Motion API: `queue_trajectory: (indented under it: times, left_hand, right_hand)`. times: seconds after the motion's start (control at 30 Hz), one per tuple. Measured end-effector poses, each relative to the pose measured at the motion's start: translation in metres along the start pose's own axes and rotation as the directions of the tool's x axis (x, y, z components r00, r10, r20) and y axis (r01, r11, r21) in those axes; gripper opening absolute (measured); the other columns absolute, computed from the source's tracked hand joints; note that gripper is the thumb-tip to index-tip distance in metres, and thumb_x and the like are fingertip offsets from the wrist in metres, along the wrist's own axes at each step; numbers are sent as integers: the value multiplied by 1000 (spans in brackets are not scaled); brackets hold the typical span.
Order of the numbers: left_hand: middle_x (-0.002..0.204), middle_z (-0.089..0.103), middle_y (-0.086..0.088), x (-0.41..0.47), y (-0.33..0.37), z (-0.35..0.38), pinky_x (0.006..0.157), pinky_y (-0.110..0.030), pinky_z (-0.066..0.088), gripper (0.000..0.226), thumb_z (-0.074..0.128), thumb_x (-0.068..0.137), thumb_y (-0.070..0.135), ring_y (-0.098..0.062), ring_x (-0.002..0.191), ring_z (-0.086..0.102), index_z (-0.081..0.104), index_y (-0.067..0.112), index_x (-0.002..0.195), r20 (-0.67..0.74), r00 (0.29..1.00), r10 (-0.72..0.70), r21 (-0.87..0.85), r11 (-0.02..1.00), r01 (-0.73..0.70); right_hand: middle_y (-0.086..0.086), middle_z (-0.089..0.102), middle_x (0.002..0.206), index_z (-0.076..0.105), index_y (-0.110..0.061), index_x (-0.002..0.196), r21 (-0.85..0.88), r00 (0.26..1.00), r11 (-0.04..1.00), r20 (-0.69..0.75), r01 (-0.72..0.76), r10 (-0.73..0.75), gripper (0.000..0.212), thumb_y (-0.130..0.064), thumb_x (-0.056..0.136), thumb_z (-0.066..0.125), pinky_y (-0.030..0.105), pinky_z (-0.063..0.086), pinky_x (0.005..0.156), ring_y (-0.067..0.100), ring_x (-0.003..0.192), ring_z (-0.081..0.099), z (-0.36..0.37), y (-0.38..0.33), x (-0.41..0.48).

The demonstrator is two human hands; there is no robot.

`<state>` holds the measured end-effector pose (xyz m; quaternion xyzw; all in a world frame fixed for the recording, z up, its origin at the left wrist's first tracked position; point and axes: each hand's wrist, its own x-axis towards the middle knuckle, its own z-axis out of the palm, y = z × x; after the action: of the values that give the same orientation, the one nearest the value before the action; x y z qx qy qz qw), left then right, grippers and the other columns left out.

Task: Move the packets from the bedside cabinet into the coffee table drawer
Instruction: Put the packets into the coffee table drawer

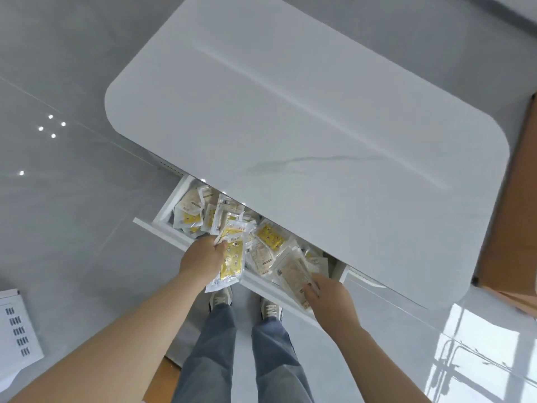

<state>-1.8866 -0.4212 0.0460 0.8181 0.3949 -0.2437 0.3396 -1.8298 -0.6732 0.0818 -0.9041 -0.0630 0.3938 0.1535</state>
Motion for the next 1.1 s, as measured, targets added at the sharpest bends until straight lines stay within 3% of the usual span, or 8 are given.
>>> queue_trajectory:
  times: [0.13, 0.27, 0.37, 0.53, 0.67, 0.83, 1.0, 1.1]
  left_hand:
    - [87, 57, -7, 31, -14, 23, 69, -32, 37, 29, 40, 99, 33, -29, 88, 56, 55, 10, 88, -2, 1000, 24, -3, 1000, -24]
    - [96, 62, -17, 58, -21, 45, 71, -37, 39, 29, 40, 99, 31, -32, 86, 54, 56, 9, 91, -30, 998, 46, 0, 999, -46]
    - [102, 63, -21, 78, -28, 63, 74, -38, 41, 35, 39, 100, 28, -39, 98, 57, 58, 0, 107, -40, 998, 45, -64, 997, -47]
    - [132, 51, -17, 96, -37, 91, 96, -40, 43, 44, 31, 101, 16, -32, 122, 49, 37, 13, 144, 10, 992, 125, -147, 982, -123]
    - [137, 44, -17, 103, -38, 101, 99, -39, 39, 47, 32, 100, 11, -31, 124, 45, 29, 15, 148, 11, 988, 155, -113, 982, -153]
    - [133, 48, -17, 117, -42, 106, 93, -41, 46, 46, 33, 100, 11, -33, 116, 50, 35, 16, 145, 58, 983, 173, -55, 984, -170]
    - [113, 61, -16, 121, -44, 110, 69, -31, 45, 34, 38, 99, 16, -29, 89, 58, 53, 14, 129, 200, 949, 245, 58, 964, -261]
    - [119, 61, -13, 123, -43, 115, 79, -36, 49, 36, 43, 98, 25, -29, 100, 58, 49, 17, 133, 259, 937, 235, 98, 959, -268]
  right_hand:
    - [7, 63, 81, 58, -12, 94, -13, 1000, 1000, 0, -27, 27, 21, -30, 96, 48, 31, 42, 62, 28, 75, 55, 23, 9, 27]
    - [8, 65, 81, 58, -13, 91, -4, 998, 998, -12, -58, 58, 22, -31, 96, 47, 35, 50, 65, 29, 76, 60, 41, 19, 52]
    - [8, 62, 75, 55, -12, 84, -3, 998, 998, -2, -67, 67, 21, -29, 95, 48, 39, 54, 65, 30, 74, 61, 54, 25, 67]
    - [6, 63, 77, 57, -14, 88, -1, 997, 997, -8, -72, 72, 20, -30, 94, 48, 38, 54, 65, 29, 73, 60, 73, 32, 85]
    - [3, 64, 81, 60, -19, 96, 25, 997, 997, 7, -78, 78, 19, -32, 94, 47, 35, 54, 65, 26, 76, 61, 85, 33, 95]
    - [5, 66, 85, 60, -16, 100, -7, 999, 999, -1, -46, 46, 22, -32, 96, 45, 31, 49, 63, 26, 78, 60, 93, 32, 106]
    - [6, 66, 87, 60, -14, 102, -14, 999, 999, -6, -42, 42, 23, -32, 97, 46, 33, 50, 65, 27, 79, 61, 96, 34, 113]
    - [6, 66, 90, 59, -15, 105, -36, 999, 998, -9, -54, 54, 24, -32, 98, 45, 31, 47, 64, 27, 82, 61, 96, 37, 115]
